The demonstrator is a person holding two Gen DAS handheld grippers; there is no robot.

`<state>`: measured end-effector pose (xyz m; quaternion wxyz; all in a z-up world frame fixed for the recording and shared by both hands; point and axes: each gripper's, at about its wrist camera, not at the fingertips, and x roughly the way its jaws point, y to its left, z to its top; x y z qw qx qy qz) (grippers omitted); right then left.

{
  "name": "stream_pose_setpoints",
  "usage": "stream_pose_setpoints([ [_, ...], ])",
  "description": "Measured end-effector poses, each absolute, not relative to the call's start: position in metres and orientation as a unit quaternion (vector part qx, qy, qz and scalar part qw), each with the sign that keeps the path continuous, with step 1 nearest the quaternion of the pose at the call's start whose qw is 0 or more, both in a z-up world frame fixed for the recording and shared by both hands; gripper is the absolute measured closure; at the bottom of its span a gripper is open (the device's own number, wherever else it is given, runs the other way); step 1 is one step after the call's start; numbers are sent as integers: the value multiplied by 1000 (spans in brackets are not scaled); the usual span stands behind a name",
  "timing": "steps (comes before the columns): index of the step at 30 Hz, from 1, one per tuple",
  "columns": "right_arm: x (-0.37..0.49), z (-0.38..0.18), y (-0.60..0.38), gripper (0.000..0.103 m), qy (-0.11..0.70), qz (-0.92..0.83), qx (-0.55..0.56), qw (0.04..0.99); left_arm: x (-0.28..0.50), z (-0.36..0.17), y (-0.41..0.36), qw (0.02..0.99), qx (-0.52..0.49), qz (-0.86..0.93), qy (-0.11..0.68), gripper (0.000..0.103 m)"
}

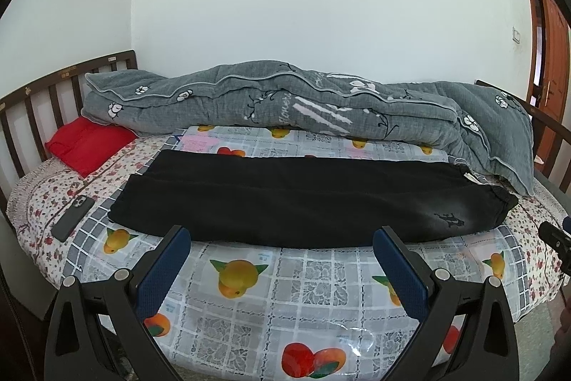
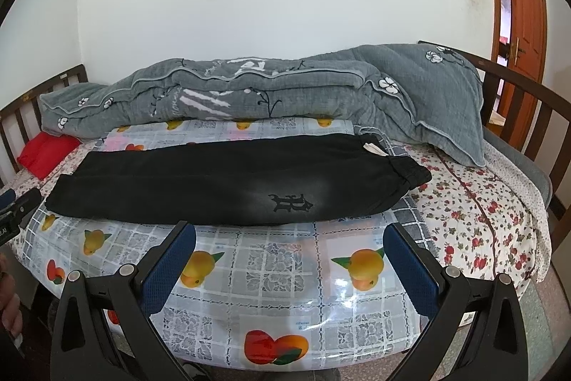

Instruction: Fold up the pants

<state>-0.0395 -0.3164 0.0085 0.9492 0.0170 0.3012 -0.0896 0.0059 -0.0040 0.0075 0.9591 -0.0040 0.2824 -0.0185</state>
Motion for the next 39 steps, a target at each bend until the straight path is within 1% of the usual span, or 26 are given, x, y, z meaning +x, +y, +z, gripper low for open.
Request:
stream_pose_setpoints([
  [6, -27, -10, -325, 0, 310, -102, 25, 945, 25, -13, -2, 955, -7, -9, 295, 0],
  [13, -1, -50, -338, 1, 344, -107, 38, 932, 51, -53, 8, 945, -3, 2, 328, 0],
  [21, 29, -97, -349, 14, 385, -105, 59, 915, 75, -102, 24, 931, -27, -2, 363, 1],
  [23, 36, -109, -353, 21, 399, -101, 68, 909, 81, -113, 29, 928, -32, -3, 372, 1],
  [26, 46, -124, -359, 28, 422, -101, 81, 898, 88, -131, 40, 920, -47, 1, 390, 1],
  [29, 51, -134, -366, 29, 424, -102, 87, 896, 96, -145, 54, 912, -64, 10, 406, 4],
  [32, 54, -138, -374, 29, 421, -98, 103, 896, 103, -157, 74, 905, -93, 18, 414, 6],
  [33, 56, -139, -377, 29, 419, -96, 109, 896, 105, -159, 81, 903, -106, 15, 415, 9],
  [35, 61, -141, -382, 29, 416, -93, 119, 897, 110, -167, 98, 897, -143, 8, 419, 12],
  [39, 67, -143, -395, 29, 400, -95, 139, 901, 113, -175, 124, 895, -192, 5, 403, 14],
])
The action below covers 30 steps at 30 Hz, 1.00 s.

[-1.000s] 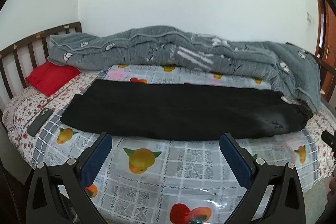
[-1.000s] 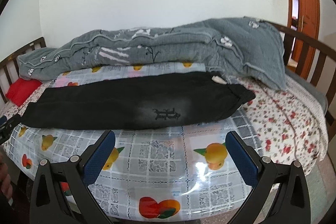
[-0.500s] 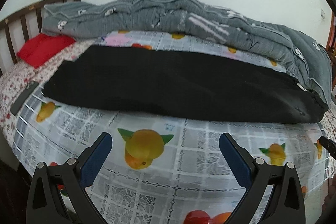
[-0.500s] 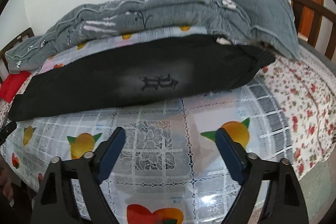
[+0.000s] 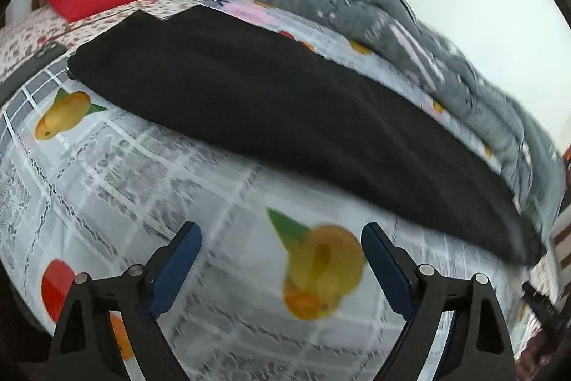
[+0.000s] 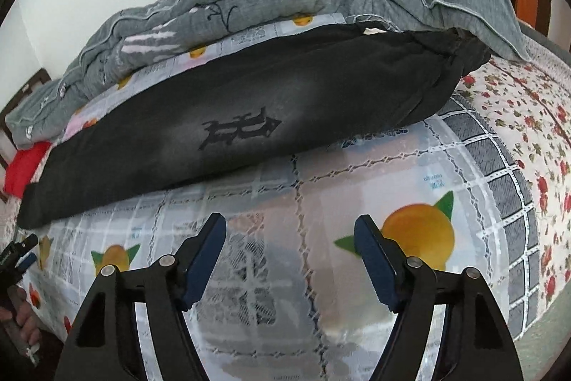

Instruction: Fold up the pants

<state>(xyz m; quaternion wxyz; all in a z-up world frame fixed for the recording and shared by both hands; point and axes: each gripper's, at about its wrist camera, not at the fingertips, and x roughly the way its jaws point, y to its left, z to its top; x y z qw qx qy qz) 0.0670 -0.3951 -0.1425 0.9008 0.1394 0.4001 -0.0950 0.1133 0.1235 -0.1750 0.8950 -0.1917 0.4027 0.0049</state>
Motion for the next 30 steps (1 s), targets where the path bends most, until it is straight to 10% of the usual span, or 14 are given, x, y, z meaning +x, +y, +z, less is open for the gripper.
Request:
stream_pose_setpoints([
  [13, 105, -148, -440, 29, 365, -81, 252, 893, 159, -181, 173, 895, -238, 43, 376, 21],
  [17, 121, -151, -442, 30, 363, -88, 252, 893, 174, -182, 185, 891, -243, 75, 377, 37],
  [18, 123, -151, -442, 35, 362, -91, 248, 894, 177, -182, 187, 889, -243, 83, 379, 47],
  [20, 129, -150, -440, 77, 369, -92, 236, 894, 182, -181, 190, 886, -237, 107, 385, 71],
  [21, 130, -148, -438, 78, 365, -88, 229, 898, 183, -181, 191, 884, -230, 122, 387, 90],
  [30, 145, -102, -425, 84, 310, -69, 159, 935, 200, -134, 186, 922, -170, 108, 332, 94],
])
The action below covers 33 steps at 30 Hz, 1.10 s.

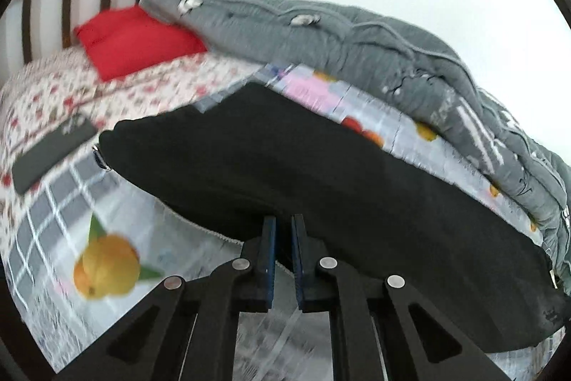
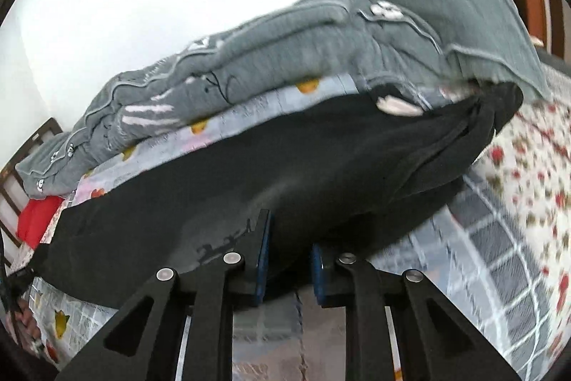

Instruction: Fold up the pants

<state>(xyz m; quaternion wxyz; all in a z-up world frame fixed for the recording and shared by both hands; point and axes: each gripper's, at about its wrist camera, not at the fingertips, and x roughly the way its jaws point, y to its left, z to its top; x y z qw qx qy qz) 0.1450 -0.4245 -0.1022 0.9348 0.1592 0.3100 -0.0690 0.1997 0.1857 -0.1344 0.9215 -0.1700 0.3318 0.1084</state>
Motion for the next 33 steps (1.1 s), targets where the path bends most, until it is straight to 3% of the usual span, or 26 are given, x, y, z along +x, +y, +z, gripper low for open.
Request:
stream_pose_setpoints([
  [9, 180, -91, -428, 87, 299, -60, 154, 940, 244, -103, 165, 940, -113, 107, 302, 94],
  [28, 307, -105, -431, 87, 327, -99, 164, 925, 320, -112, 146, 942, -72, 118, 306, 95],
  [31, 319, -114, -432, 77, 348, -101, 172, 916, 316, -117, 142, 938, -74, 111, 321, 94],
  [33, 316, -114, -430, 60, 350, -91, 174, 916, 312, -117, 142, 936, -79, 105, 328, 91],
])
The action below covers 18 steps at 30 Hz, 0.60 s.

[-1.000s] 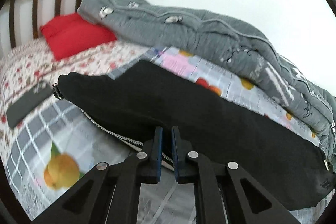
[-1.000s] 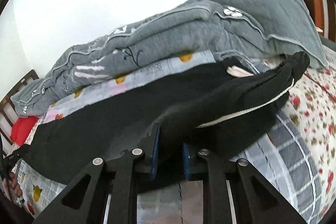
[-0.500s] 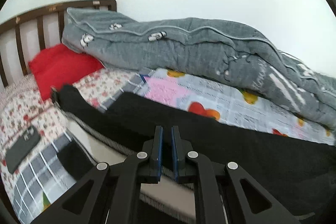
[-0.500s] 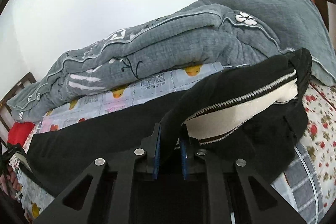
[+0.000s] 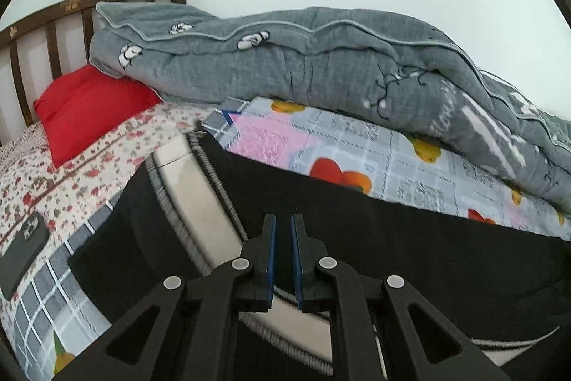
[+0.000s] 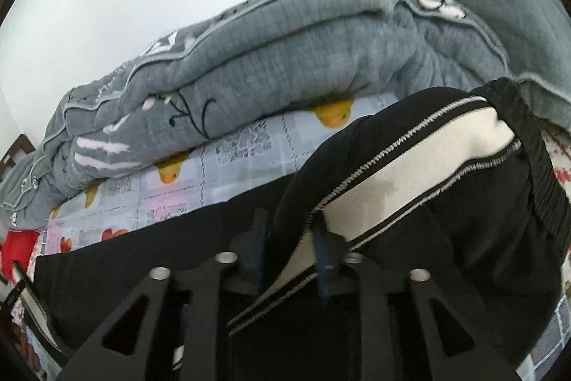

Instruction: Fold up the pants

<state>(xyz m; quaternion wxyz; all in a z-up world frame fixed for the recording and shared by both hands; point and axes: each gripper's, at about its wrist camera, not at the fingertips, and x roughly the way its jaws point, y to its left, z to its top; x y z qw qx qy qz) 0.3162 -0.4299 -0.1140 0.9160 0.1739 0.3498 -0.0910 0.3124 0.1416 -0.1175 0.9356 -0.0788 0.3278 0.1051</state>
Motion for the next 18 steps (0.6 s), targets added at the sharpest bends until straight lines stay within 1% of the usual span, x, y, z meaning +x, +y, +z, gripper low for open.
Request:
stream_pose_setpoints([
  [1, 312, -112, -427, 49, 347, -87, 172, 918, 308, -118, 141, 934, -82, 100, 332, 86],
  [2, 305, -110, -425, 44, 341, -84, 168, 921, 307, -117, 141, 934, -84, 98, 333, 76],
  [3, 298, -107, -421, 43, 335, -83, 162, 925, 303, -117, 141, 934, -86, 95, 333, 68],
  [7, 269, -100, -409, 43, 334, -79, 130, 930, 284, -116, 140, 933, -90, 85, 338, 62],
  [9, 252, -101, -407, 43, 338, -75, 121, 930, 274, -118, 140, 930, -96, 75, 346, 56],
  [15, 187, -117, -415, 43, 363, -94, 97, 922, 231, -133, 139, 922, -107, 52, 369, 50],
  [18, 156, -131, -428, 42, 379, -98, 118, 913, 213, -149, 141, 911, -131, 41, 389, 50],
])
